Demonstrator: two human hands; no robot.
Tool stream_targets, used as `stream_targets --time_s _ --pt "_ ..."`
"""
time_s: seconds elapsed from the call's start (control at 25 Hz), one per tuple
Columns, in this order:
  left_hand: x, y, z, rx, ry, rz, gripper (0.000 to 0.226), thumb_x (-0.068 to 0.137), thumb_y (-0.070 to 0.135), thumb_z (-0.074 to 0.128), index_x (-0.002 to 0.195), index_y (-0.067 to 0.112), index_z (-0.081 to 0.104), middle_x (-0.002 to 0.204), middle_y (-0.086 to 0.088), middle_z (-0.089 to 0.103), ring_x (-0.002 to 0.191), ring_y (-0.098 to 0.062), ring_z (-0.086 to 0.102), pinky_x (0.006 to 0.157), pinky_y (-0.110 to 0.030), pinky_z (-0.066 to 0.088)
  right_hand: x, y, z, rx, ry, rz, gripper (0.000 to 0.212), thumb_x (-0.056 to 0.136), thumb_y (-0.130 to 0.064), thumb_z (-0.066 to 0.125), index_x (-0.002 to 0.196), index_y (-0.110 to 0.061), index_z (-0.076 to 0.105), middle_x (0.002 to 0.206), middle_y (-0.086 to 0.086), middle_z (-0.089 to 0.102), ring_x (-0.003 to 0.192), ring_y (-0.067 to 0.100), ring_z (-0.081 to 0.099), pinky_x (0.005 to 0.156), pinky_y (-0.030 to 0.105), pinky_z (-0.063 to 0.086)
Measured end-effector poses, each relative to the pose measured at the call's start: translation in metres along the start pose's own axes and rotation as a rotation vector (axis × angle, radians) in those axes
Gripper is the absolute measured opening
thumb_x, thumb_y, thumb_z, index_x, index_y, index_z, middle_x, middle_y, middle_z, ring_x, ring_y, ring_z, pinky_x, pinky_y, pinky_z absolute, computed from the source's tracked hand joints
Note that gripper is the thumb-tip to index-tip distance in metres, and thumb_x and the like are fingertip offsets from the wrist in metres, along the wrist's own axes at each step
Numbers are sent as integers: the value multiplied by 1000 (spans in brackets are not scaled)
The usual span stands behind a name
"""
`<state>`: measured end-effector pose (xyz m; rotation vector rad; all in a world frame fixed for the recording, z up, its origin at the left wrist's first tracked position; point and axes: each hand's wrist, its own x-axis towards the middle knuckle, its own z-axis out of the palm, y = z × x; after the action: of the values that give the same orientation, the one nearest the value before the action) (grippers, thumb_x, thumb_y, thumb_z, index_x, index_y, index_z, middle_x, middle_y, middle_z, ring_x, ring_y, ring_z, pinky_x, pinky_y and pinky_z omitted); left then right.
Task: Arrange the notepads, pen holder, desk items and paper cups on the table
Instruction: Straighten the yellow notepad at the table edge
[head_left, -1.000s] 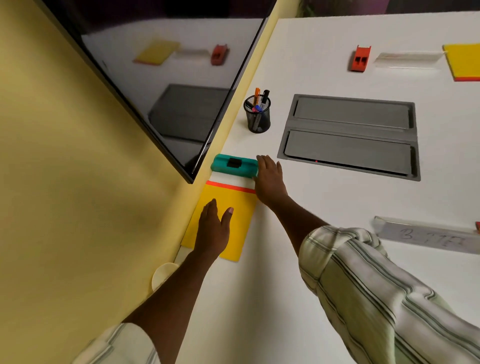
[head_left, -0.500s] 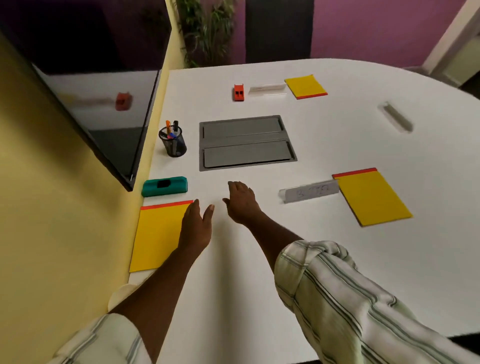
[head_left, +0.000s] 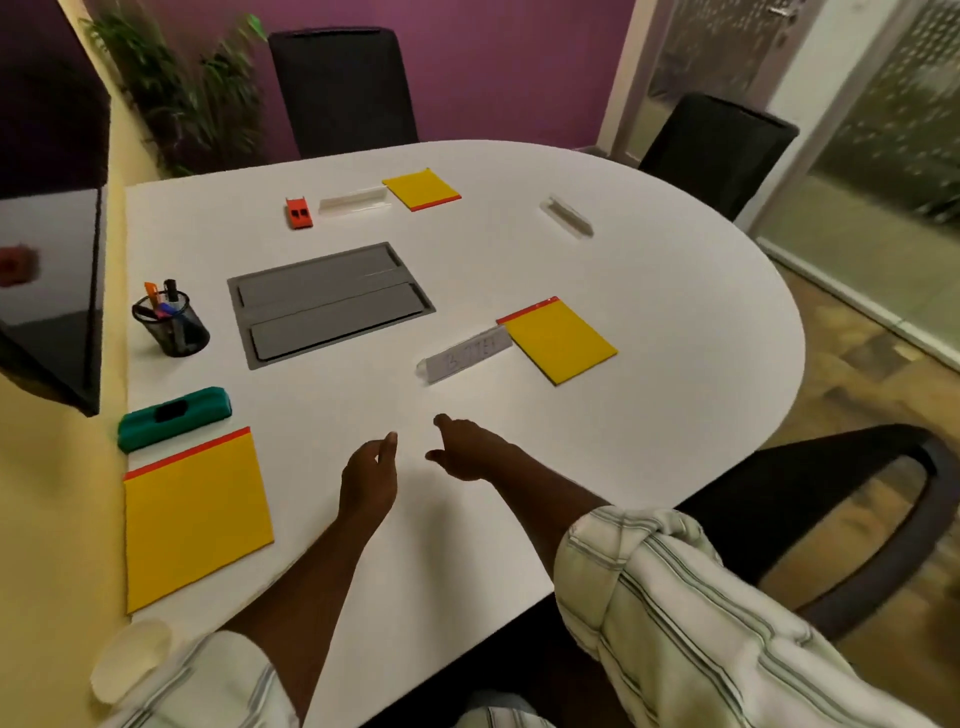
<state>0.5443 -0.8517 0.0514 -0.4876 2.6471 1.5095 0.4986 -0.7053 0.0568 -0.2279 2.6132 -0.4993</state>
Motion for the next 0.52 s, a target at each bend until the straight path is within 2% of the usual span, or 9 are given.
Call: stream_targets --time_s 0.04,0.08,0.2,0.4,0.52 --pt "-4 5 7 7 -43 -12 46 99 37 38 74 2 54 82 -19 62 92 -40 59 73 -37 41 -9 15 -4 1 5 44 65 97 -36 50 147 -6 21 141 20 43 129 35 43 102 44 40" --pt "-6 12 13 17 -83 -23 46 99 37 38 70 4 50 75 -16 57 85 -38 57 71 -37 40 -17 29 -9 0 12 88 66 97 -37 49 147 -6 20 143 20 41 131 35 41 104 44 39" --pt "-7 32 32 1 -213 -29 40 98 38 41 80 5 55 84 -13 58 81 -25 53 77 -36 44 -34 67 -26 -21 39 203 67 97 -37 49 148 -4 19 145 21 39 132 36 39 106 45 37" --pt "8 64 61 -139 -335 -102 37 96 37 47 89 2 59 92 -13 63 80 -26 56 72 -34 47 -33 117 -52 -67 87 349 64 96 -39 50 143 -4 25 141 20 43 129 36 41 104 45 39" --pt "25 82 74 -17 -419 -75 36 96 37 49 90 3 58 91 -15 61 78 -23 53 67 -32 41 -15 143 -62 -48 91 387 68 95 -39 53 144 -4 23 144 20 37 131 36 38 106 44 37"
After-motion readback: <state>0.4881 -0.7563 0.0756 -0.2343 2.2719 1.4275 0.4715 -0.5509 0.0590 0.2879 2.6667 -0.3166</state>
